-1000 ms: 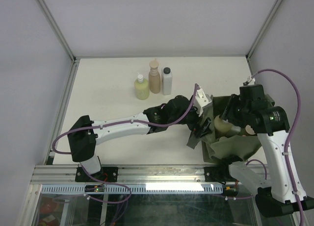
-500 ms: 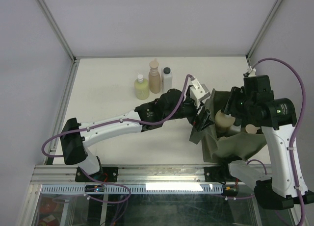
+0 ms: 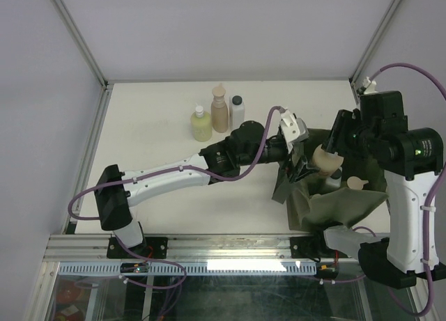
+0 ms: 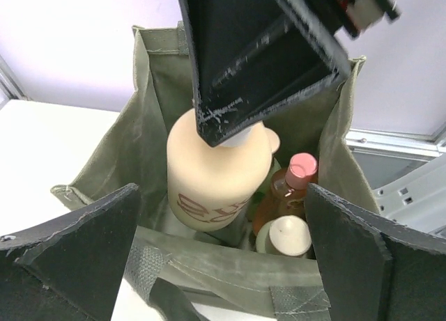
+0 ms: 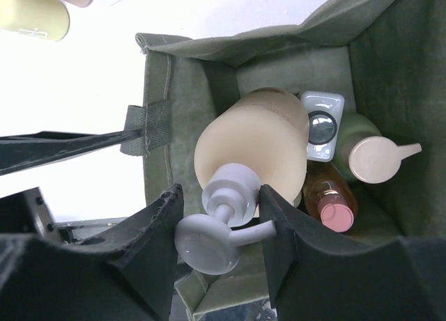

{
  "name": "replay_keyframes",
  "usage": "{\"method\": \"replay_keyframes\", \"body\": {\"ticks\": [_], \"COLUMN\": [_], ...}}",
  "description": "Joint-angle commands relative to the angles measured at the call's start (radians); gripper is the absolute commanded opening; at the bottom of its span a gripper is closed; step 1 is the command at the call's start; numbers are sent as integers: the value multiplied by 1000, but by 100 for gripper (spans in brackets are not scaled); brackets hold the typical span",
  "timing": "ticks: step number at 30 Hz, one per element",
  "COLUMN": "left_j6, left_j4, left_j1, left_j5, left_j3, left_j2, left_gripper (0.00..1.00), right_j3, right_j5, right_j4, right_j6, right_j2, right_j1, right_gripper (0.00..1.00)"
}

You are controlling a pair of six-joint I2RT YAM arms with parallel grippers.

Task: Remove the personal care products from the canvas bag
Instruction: Take out the care product from the canvas bag.

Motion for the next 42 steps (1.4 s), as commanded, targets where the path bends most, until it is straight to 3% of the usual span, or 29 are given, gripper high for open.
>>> {"method": "replay_keyframes", "body": {"ticks": [1, 7, 18, 32, 35, 38, 42], "left_j6": [139, 177, 158, 117, 128, 139, 148], "left_j4": [202, 325, 386, 443, 410, 392, 390], "left_j1": [-1, -1, 0, -1, -1, -1, -1], "left_j5": [42, 43, 29, 78, 82, 70, 56], "left_j3": [-31, -12, 110, 160, 187, 186, 154], "left_j2": [22, 116, 291, 354, 363, 349, 328], "left_gripper": [99, 99, 99, 99, 90, 70, 70], "right_j3": [124, 156, 150, 167, 170, 173, 175], "right_j5": [-11, -53, -75, -108, -113, -114, -113], "right_j4": [68, 69, 67, 66, 66, 68, 68], "right_j6": [-18, -8, -11, -23, -25, -37, -40], "right_j2": [18, 36, 33, 44, 44, 43, 45], "right_j1": [-1, -1, -1, -1, -1, -1, -1], "right_gripper": [0, 0, 0, 0, 0, 0, 0]}}
